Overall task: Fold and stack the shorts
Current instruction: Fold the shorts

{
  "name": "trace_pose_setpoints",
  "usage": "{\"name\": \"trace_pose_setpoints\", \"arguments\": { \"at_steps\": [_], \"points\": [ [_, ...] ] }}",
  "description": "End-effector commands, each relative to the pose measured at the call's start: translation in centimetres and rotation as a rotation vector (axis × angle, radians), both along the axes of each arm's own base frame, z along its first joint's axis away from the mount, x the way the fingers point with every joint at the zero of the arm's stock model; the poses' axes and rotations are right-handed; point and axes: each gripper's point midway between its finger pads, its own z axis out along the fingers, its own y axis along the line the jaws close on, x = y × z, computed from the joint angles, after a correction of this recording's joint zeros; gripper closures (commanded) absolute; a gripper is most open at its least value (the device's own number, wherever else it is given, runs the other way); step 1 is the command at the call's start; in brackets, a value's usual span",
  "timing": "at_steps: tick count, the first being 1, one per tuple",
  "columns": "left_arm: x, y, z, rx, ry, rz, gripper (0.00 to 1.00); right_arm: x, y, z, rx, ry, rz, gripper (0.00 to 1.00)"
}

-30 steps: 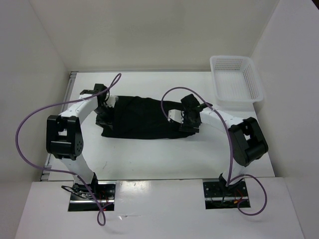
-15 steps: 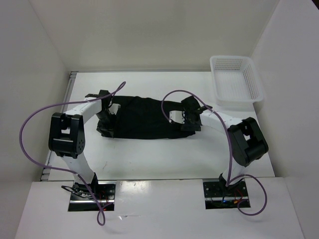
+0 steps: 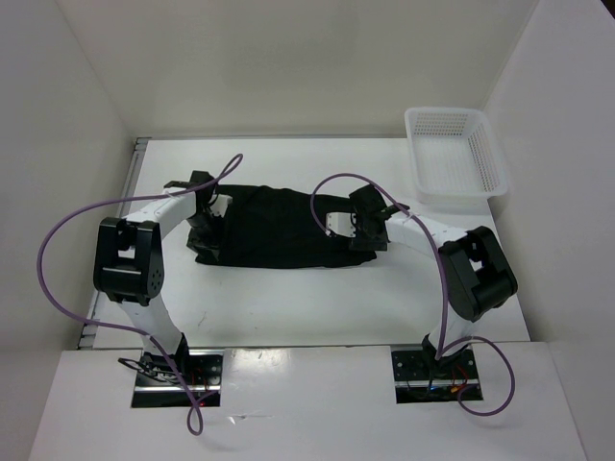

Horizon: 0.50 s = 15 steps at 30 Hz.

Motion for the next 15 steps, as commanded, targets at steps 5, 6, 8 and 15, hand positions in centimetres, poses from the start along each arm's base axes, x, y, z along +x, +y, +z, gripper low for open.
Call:
{"name": "trace_pose_setpoints", "arguments": {
  "at_steps": [5, 6, 8, 15],
  "points": [
    [1.3, 0.0, 1.0, -0.018, -0.072, 0.005, 0.46, 0.8, 0.1, 2.0, 0.048, -0.073, -0.025, 0.26],
    [1.6, 0.0, 1.4, -0.02, -0.096, 0.005, 0.46, 0.8, 0.1, 2.0, 0.049, -0.073, -0.026, 0.26],
    [1.7, -0.5, 1.8, -0.061, -0.104, 0.007, 0.46, 0.8, 0.1, 2.3, 0.058, -0.082, -0.033, 0.26],
    [1.1, -0.3, 1.5, -0.153, -0.09, 0.05, 0.47, 0.5, 0.2, 2.2, 0.07, -0.077, -0.036, 0.26]
  ]
}}
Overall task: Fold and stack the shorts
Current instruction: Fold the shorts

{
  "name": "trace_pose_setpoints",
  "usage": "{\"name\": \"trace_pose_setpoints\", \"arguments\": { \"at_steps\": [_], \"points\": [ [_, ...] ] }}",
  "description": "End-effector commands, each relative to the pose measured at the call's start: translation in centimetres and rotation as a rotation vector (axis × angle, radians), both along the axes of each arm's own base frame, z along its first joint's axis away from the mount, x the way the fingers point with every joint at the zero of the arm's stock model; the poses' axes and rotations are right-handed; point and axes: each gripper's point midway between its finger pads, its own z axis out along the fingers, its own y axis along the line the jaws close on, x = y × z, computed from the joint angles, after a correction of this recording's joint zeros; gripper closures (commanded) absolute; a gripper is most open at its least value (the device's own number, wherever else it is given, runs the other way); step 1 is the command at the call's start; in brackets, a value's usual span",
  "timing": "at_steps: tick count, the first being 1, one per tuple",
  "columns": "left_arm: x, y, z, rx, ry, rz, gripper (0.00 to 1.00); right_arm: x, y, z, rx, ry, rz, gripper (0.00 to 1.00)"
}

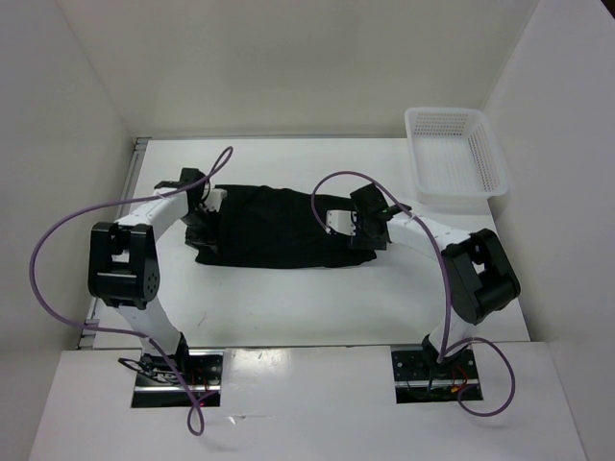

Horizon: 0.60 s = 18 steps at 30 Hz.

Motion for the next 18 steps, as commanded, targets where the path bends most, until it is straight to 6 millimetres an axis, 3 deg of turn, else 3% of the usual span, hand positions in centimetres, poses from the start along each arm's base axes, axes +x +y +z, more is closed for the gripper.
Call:
{"name": "trace_pose_setpoints", "arguments": {
  "at_steps": [1, 6, 18],
  "points": [
    [-0.2, -0.4, 0.7, -0.084, -0.023, 0.013, 0.47, 0.4, 0.0, 1.6, 0.04, -0.055, -0.015, 0.26],
    [-0.5, 0.6, 0.5, -0.18, 0.013, 0.086, 0.47, 0.6, 0.1, 2.0, 0.048, -0.071, -0.015, 0.27],
    [-1.8, -0.4, -0.5, -0.256, 0.103, 0.095, 0.47, 0.1, -0.2, 1.3, 0.039, -0.053, -0.015, 0.27]
  ]
}}
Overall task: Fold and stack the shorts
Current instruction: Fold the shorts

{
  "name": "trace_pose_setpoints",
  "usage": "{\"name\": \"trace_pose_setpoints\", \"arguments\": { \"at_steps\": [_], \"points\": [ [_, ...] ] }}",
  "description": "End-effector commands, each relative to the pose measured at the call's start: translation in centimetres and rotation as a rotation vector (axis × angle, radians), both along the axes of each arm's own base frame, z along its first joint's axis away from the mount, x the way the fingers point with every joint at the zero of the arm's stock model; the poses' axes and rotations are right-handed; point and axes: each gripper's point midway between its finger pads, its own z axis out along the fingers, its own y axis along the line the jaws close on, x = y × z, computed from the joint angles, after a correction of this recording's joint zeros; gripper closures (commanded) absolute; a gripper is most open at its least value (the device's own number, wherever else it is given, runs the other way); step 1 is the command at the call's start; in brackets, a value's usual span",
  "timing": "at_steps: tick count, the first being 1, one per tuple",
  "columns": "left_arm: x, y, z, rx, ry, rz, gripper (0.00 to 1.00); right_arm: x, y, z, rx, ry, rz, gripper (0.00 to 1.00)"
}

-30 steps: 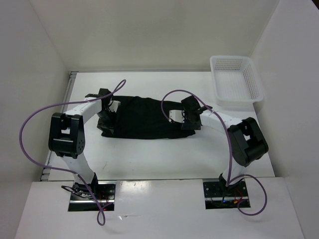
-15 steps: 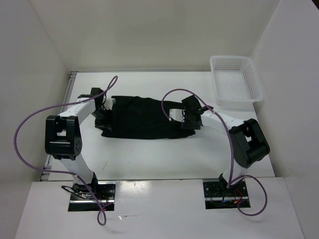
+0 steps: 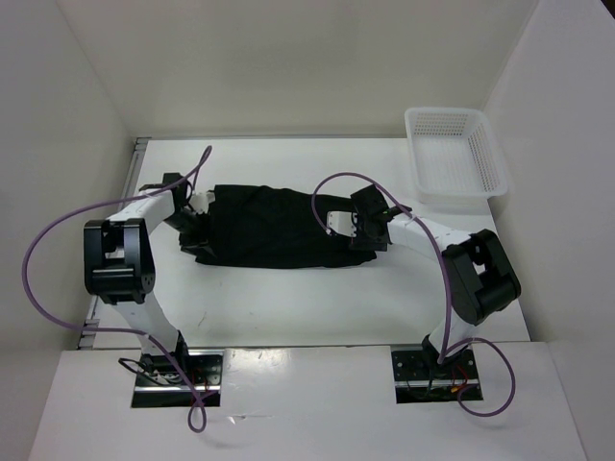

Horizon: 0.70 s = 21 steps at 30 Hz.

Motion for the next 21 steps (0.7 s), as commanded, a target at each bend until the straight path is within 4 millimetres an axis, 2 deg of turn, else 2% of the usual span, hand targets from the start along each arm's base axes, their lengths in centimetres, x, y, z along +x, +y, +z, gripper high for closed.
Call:
{"name": "trace_pose_setpoints", "arguments": {
  "at_steps": [1, 13, 21],
  "points": [
    [-1.0, -0.5, -0.6, -0.03, 0.054, -0.007, 0.47, 0.4, 0.0, 1.5, 0.033, -0.056, -0.005, 0.27],
    [-1.2, 0.6, -1.5, 0.017, 0.09, 0.006, 0.48, 0.6, -0.1, 1.7, 0.03, -0.068, -0.009, 0.27],
    [-0.7, 0.5, -0.7, 0.013, 0.057, 0.006, 0.48, 0.6, -0.1, 1.7, 0.025, -0.068, -0.002, 0.27]
  ]
}}
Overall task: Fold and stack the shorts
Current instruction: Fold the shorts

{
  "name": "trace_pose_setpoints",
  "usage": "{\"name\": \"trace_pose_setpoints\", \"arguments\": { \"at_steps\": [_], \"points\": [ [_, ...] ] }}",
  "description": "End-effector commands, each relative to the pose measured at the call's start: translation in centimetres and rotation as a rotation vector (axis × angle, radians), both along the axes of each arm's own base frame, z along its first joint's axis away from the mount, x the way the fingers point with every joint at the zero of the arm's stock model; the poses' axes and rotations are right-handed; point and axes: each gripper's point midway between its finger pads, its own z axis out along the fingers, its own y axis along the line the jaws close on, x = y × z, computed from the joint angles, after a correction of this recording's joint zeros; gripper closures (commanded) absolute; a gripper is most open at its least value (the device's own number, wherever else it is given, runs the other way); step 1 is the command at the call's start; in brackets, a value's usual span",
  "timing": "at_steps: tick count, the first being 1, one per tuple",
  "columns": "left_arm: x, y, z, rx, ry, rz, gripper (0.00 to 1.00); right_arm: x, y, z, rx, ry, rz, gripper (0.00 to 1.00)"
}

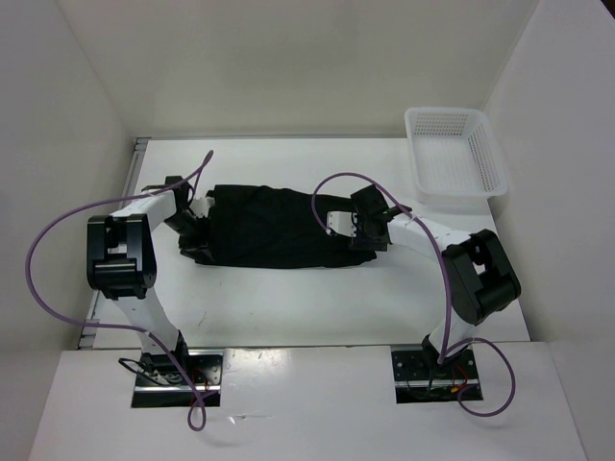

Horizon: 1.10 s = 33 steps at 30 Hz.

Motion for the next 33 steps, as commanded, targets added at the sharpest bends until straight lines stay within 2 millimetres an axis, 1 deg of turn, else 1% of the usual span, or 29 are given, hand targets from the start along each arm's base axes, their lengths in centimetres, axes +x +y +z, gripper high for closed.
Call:
{"name": "trace_pose_setpoints", "arguments": {
  "at_steps": [1, 2, 3, 5, 6, 8, 9, 10, 13, 16, 17, 18, 19, 20, 21, 22, 23, 24, 26, 27, 30, 31, 32, 33],
  "points": [
    [0.1, -0.4, 0.5, -0.034, -0.001, 0.0, 0.48, 0.6, -0.1, 1.7, 0.027, -0.068, -0.004, 0.27],
    [0.0, -0.6, 0.3, -0.051, 0.01, 0.0, 0.48, 0.6, -0.1, 1.7, 0.027, -0.068, -0.004, 0.27],
    [0.4, -1.2, 0.7, -0.083, -0.003, -0.002, 0.48, 0.6, -0.1, 1.7, 0.027, -0.068, -0.004, 0.27],
    [0.4, -1.6, 0.5, -0.113, 0.015, -0.002, 0.5, 0.6, -0.1, 1.7, 0.027, -0.068, -0.004, 0.27],
    [0.7, -1.8, 0.8, -0.126, 0.005, -0.003, 0.52, 0.6, -0.1, 1.7, 0.027, -0.068, -0.004, 0.27],
    [0.7, -1.8, 0.8, -0.126, 0.005, -0.003, 0.63, 0.6, -0.1, 1.7, 0.027, -0.068, -0.004, 0.27],
    [1.0, -1.8, 1.0, -0.125, -0.006, -0.004, 0.68, 0.6, -0.1, 1.7, 0.027, -0.068, -0.004, 0.27],
    [1.0, -1.8, 1.0, -0.125, -0.006, -0.004, 0.77, 0.6, -0.1, 1.7, 0.027, -0.068, -0.004, 0.27],
    [1.3, -1.7, 1.2, -0.124, -0.015, -0.005, 0.87, 0.7, -0.2, 1.8, 0.015, -0.072, -0.001, 0.27],
    [1.3, -1.6, 1.1, -0.115, -0.014, -0.004, 0.94, 1.1, -0.2, 2.1, 0.012, -0.093, 0.001, 0.29],
    [1.3, -1.6, 1.1, -0.115, -0.014, -0.004, 0.95, 1.1, -0.2, 2.1, 0.012, -0.093, 0.001, 0.3],
    [1.7, -1.6, 1.7, -0.113, -0.035, -0.005, 0.96, 1.3, -0.1, 2.3, 0.011, -0.102, 0.009, 0.31],
    [1.7, -1.4, 1.6, -0.104, -0.035, -0.005, 0.98, 1.0, -0.3, 1.6, 0.003, -0.086, 0.009, 0.31],
    [2.0, -1.4, 2.2, -0.102, -0.05, -0.006, 1.0, 1.5, -0.2, 1.9, 0.006, -0.109, 0.004, 0.34],
    [2.0, -1.2, 2.2, -0.093, -0.049, -0.005, 1.0, 1.4, -0.3, 1.7, 0.006, -0.109, 0.004, 0.35],
    [2.3, -1.2, 2.7, -0.091, -0.069, -0.006, 1.0, 1.5, -0.4, 1.8, -0.008, -0.113, 0.006, 0.37],
    [2.3, -1.2, 2.7, -0.091, -0.069, -0.006, 1.0, 1.4, -0.5, 1.3, -0.01, -0.108, 0.006, 0.37],
    [2.7, -1.2, 2.9, -0.09, -0.08, -0.006, 1.0, 1.6, -0.4, 1.4, -0.012, -0.116, 0.014, 0.39],
    [2.4, -1.2, 3.0, -0.091, -0.071, -0.006, 1.0, 1.8, -0.5, 1.6, -0.016, -0.128, 0.009, 0.41],
    [2.4, -1.3, 3.0, -0.1, -0.071, -0.007, 1.0, 1.6, -0.6, 1.3, -0.02, -0.12, 0.009, 0.43],
    [3.5, -1.2, 4.3, -0.095, -0.121, -0.009, 1.0, 1.7, -0.5, 1.4, -0.015, -0.129, 0.009, 0.48],
    [3.5, -1.2, 4.3, -0.095, -0.122, -0.009, 1.0, 1.9, -0.4, 1.5, -0.011, -0.138, 0.009, 0.5],
    [3.9, -1.2, 4.9, -0.092, -0.144, -0.011, 1.0, 1.9, -0.4, 1.2, -0.015, -0.129, 0.009, 0.51],
    [3.9, -1.2, 5.0, -0.092, -0.145, -0.011, 1.0, 1.9, -0.4, 1.2, -0.015, -0.129, 0.009, 0.52]
  ]
}}
